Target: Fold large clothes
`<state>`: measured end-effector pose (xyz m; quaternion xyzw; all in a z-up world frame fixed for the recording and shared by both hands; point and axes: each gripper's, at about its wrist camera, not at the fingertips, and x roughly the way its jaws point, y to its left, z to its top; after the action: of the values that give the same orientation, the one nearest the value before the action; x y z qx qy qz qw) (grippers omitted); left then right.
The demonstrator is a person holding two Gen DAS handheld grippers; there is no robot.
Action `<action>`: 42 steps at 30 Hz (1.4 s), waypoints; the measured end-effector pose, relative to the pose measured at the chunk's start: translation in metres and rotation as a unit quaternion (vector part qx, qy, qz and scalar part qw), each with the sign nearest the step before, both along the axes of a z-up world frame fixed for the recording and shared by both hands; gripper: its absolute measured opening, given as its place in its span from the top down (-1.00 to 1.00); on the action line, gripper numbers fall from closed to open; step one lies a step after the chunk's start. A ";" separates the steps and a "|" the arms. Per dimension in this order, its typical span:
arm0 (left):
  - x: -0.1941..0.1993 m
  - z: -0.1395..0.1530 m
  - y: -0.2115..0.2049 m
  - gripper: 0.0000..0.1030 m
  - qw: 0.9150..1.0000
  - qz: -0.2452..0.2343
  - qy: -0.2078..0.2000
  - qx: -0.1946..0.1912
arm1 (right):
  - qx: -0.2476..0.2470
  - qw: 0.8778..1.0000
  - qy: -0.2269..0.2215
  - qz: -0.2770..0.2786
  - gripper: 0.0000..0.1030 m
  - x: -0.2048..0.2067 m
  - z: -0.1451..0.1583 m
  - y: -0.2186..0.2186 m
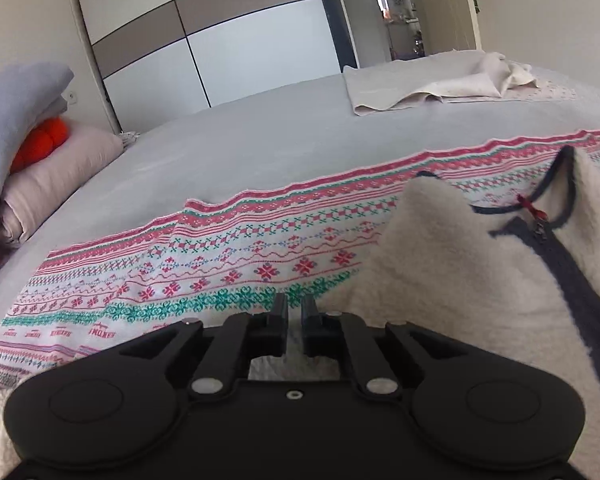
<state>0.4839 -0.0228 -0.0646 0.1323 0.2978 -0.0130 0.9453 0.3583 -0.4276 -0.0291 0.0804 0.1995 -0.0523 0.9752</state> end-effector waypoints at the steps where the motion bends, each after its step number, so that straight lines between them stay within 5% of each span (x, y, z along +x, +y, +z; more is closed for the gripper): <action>1: -0.006 0.004 -0.002 0.71 1.000 0.004 0.005 -0.008 | 0.015 1.000 -0.008 -0.017 -0.10 -0.011 0.006 -0.014; 3: -0.014 0.011 -0.005 0.51 1.000 0.012 0.011 -0.018 | 0.034 0.998 -0.022 -0.055 -0.17 -0.031 0.016 -0.043; 6: -0.027 0.018 -0.016 0.09 1.000 0.010 0.000 -0.014 | 0.051 0.988 -0.053 -0.134 -0.79 -0.068 0.023 -0.090; 8: -0.038 0.024 -0.025 -0.62 0.999 -0.012 0.005 -0.036 | 0.074 0.978 -0.077 -0.182 -0.82 -0.093 0.021 -0.125; 13: -0.061 0.032 -0.070 -0.69 0.997 -0.056 0.010 -0.059 | 0.158 0.939 -0.060 -0.301 -0.83 -0.111 -0.007 -0.219; 17: -0.080 0.031 -0.121 -0.69 0.992 -0.102 0.024 -0.069 | 0.252 0.921 -0.065 -0.291 -0.77 -0.094 -0.035 -0.273; 20: -0.090 0.025 -0.163 -0.69 0.988 -0.140 0.018 -0.068 | 0.280 0.913 -0.091 -0.282 -0.26 -0.088 -0.042 -0.289; 22: -0.092 0.018 -0.187 -0.69 0.983 -0.165 0.013 -0.073 | 0.300 0.916 -0.103 -0.246 0.75 -0.082 -0.038 -0.295; 24: -0.094 0.010 -0.206 -0.69 0.979 -0.181 0.016 -0.090 | 0.247 0.931 -0.120 -0.239 0.79 -0.096 -0.014 -0.290; 27: -0.097 -0.001 -0.231 -0.69 0.975 -0.187 0.027 -0.113 | 0.093 0.952 -0.152 -0.250 0.82 -0.124 0.035 -0.277; 30: -0.107 -0.004 -0.250 -0.69 0.972 -0.203 0.015 -0.114 | -0.023 0.942 -0.156 -0.297 0.83 -0.162 0.058 -0.279; 33: -0.116 -0.007 -0.267 -0.69 0.974 -0.210 0.010 -0.088 | -0.089 0.937 -0.099 -0.321 0.83 -0.181 0.040 -0.288; 36: -0.115 -0.008 -0.273 -0.69 0.976 -0.204 0.016 -0.070 | -0.105 0.939 0.023 -0.326 0.82 -0.170 -0.008 -0.301; 38: -0.115 -0.005 -0.272 -0.69 0.977 -0.196 0.022 -0.078 | -0.057 0.935 0.111 -0.332 0.79 -0.161 -0.040 -0.315; 39: -0.117 -0.002 -0.271 -0.69 0.976 -0.194 0.029 -0.090 | -0.023 0.934 0.114 -0.338 0.77 -0.163 -0.042 -0.321; 41: -0.125 0.004 -0.270 -0.69 0.970 -0.209 0.044 -0.117 | -0.011 0.925 0.097 -0.368 0.27 -0.168 -0.030 -0.319; 42: -0.134 0.008 -0.272 -0.69 0.966 -0.223 0.045 -0.125 | -0.018 0.919 0.097 -0.381 -0.13 -0.170 -0.025 -0.318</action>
<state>0.3502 -0.2945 -0.0566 0.0750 0.2990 -0.2668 0.9131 0.1888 -0.7453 -0.0537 0.1270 0.2466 -0.4306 0.8589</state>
